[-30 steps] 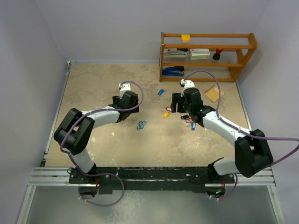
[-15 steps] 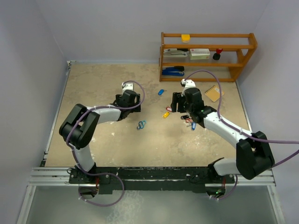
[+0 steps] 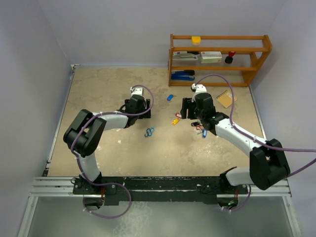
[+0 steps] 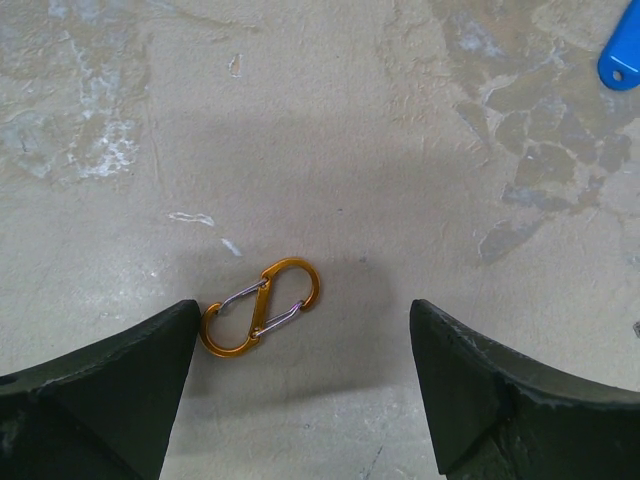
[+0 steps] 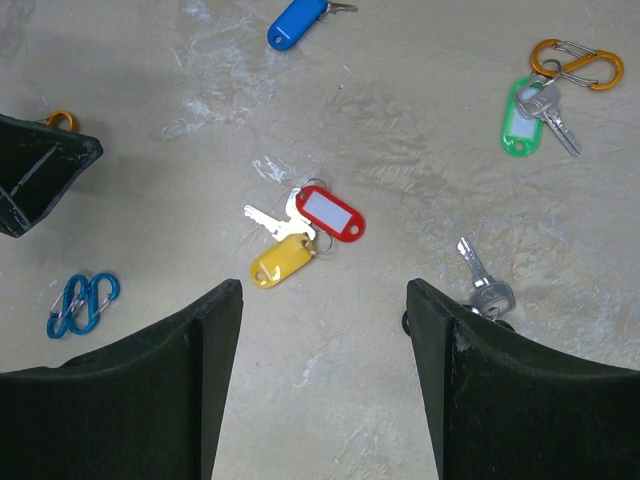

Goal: Put the keys on the keyring

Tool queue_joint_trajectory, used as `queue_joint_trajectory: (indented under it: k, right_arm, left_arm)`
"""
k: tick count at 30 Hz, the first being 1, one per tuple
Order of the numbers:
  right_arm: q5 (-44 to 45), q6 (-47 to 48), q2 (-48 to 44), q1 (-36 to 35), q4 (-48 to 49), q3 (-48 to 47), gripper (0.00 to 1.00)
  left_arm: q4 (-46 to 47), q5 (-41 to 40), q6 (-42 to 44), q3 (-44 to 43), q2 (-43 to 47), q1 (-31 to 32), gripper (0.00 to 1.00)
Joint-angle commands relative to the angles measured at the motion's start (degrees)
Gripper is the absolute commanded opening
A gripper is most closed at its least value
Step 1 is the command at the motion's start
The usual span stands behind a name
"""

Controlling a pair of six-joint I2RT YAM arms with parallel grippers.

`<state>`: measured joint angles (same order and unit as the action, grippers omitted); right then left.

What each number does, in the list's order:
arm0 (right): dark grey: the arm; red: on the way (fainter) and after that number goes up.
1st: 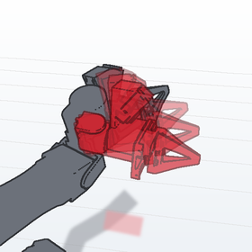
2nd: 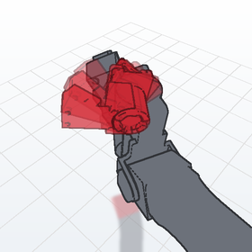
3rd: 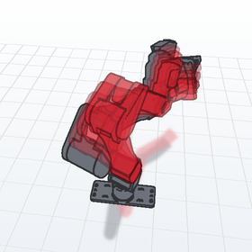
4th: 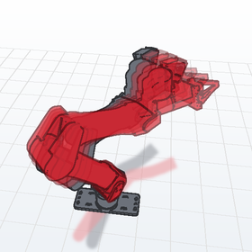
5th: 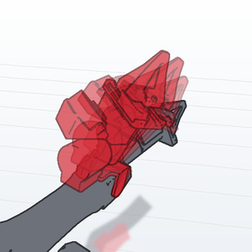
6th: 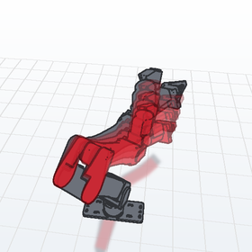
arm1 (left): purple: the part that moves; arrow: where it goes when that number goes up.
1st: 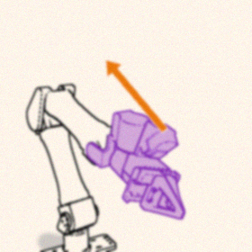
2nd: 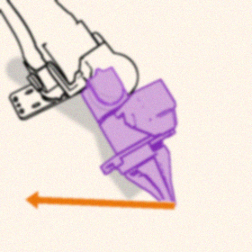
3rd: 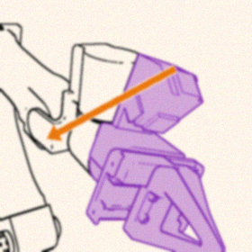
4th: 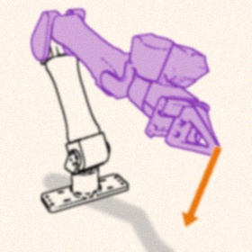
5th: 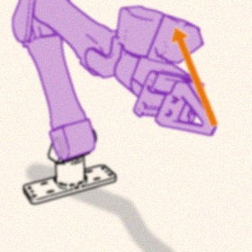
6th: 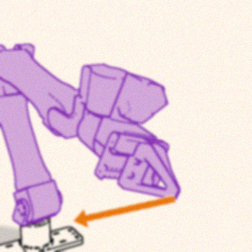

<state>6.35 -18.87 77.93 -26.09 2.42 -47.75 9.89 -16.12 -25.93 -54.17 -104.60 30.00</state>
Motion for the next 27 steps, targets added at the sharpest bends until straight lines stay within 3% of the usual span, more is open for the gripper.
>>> queue_joint_trajectory:
  k: [1, 27]
  right_arm:
    - [-0.3, -0.15, -0.33, -0.15, 1.03, -0.02, 0.7]
    - [1.22, -0.38, -0.61, -0.17, 0.68, -0.41, 0.7]
  left_arm:
    - [2.63, 3.8, -1.82, 1.29, 0.62, -0.29, 0.82]
    - [1.29, 1.0, -4.12, 6.77, 4.07, 2.4, 0.81]
